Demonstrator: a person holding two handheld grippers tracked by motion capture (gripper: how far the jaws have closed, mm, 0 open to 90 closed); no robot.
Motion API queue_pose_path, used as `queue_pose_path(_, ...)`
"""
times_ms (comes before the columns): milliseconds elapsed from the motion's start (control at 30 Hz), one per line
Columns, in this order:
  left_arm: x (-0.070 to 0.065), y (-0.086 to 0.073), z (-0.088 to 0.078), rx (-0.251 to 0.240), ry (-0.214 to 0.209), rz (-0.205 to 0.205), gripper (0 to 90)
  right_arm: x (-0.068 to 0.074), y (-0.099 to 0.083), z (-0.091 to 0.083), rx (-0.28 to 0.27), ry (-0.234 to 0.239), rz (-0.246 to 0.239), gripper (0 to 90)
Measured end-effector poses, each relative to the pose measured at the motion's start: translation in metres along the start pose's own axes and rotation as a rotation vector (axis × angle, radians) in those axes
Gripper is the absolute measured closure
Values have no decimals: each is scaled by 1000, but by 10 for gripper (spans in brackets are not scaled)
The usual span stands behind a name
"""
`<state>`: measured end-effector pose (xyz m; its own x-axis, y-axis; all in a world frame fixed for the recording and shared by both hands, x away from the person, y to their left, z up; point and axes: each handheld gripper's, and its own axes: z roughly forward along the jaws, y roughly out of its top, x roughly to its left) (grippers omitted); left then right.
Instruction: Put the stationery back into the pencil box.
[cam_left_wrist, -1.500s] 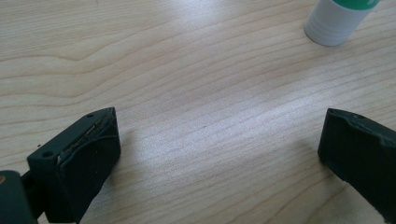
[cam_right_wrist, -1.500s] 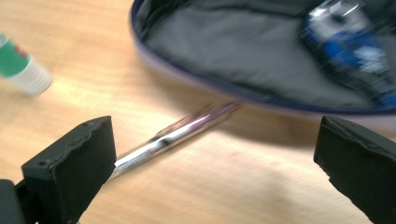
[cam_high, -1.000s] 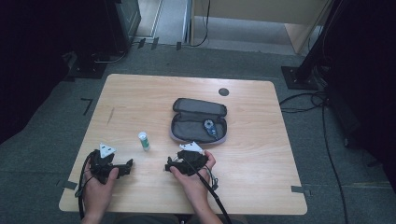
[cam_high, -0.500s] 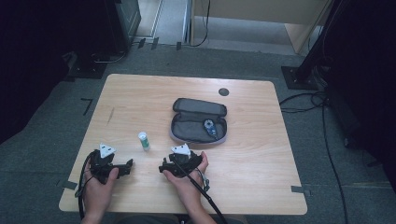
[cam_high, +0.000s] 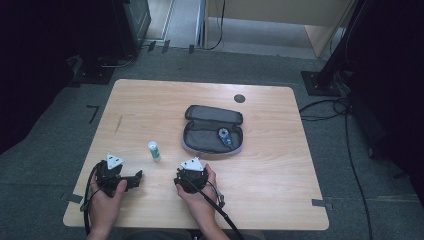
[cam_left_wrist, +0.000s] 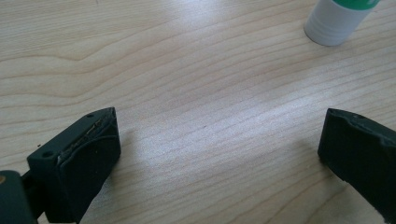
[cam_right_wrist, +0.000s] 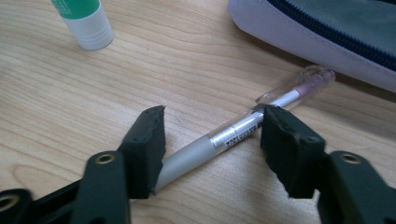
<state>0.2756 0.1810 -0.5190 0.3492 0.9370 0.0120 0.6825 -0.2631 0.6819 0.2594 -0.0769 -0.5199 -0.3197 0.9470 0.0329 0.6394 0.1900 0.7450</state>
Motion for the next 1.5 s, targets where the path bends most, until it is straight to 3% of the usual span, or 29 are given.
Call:
queue_pose_path(233, 0, 0, 0, 1, 0, 0, 0, -3, -1, -3, -1, 26, -14, 574)
queue_pose_path(333, 0, 0, 0, 2, 0, 2, 0, -4, -4, -7, 3, 45, -28, 699)
queue_pose_path(467, 0, 0, 0, 1, 0, 0, 0, -6, -6, -11, 2, 59, -43, 778)
queue_pose_path(533, 0, 0, 0, 2, 0, 1, 0, -12, -7, -12, 9, 102, -49, 805)
queue_pose_path(700, 0, 0, 0, 0, 0, 0, 0, -21, -12, -16, -4, 145, -107, 803)
queue_pose_path(767, 0, 0, 0, 2, 0, 2, 0, -24, -14, -18, -6, 160, -122, 778)
queue_pose_path(800, 0, 0, 0, 1, 0, 1, 0, -26, -14, -20, 8, 177, -141, 707)
queue_pose_path(867, 0, 0, 0, 2, 0, 1, 0, -27, -16, -23, 18, 181, -159, 702)
queue_pose_path(1000, 0, 0, 0, 2, 0, 2, 0, -29, -20, -26, 5, 187, -164, 807)
queue_pose_path(1033, 0, 0, 0, 2, 0, 2, 0, -33, -21, -26, -3, 210, -159, 815)
queue_pose_path(1200, 0, 0, 0, 1, 0, 0, 0, -38, -20, -28, 8, 227, -184, 816)
queue_pose_path(1500, 0, 0, 0, 1, 0, 0, 0, -58, -9, -44, -35, 240, -185, 817)
